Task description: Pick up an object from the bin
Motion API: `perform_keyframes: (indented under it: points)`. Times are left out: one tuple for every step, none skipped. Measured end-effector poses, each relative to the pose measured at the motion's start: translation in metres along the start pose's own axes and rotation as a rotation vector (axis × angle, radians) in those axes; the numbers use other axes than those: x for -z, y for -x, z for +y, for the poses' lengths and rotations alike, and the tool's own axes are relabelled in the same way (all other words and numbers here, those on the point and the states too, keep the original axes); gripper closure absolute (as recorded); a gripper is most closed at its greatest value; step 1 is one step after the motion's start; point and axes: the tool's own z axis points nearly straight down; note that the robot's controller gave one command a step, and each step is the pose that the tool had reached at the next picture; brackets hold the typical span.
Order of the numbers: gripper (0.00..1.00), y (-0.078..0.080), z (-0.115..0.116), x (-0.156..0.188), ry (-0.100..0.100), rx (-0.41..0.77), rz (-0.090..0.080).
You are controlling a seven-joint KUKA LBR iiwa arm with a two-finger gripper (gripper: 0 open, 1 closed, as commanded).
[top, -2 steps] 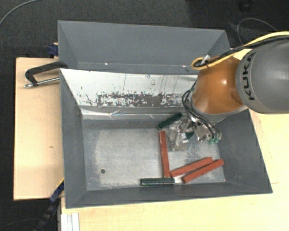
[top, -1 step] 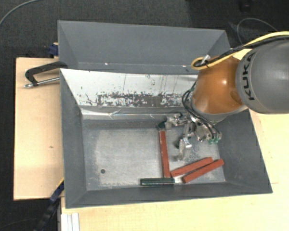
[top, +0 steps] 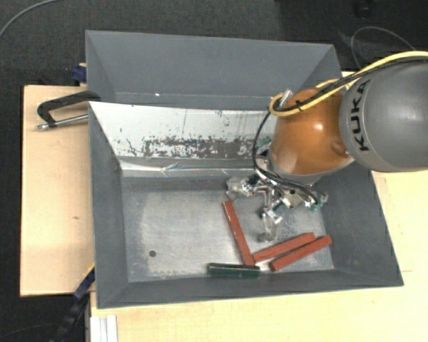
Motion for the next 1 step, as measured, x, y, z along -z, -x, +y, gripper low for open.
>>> perform_keyframes:
  points:
    - [0.0, 0.0302, 0.0224, -0.001, 0.0, 0.508, -0.004]
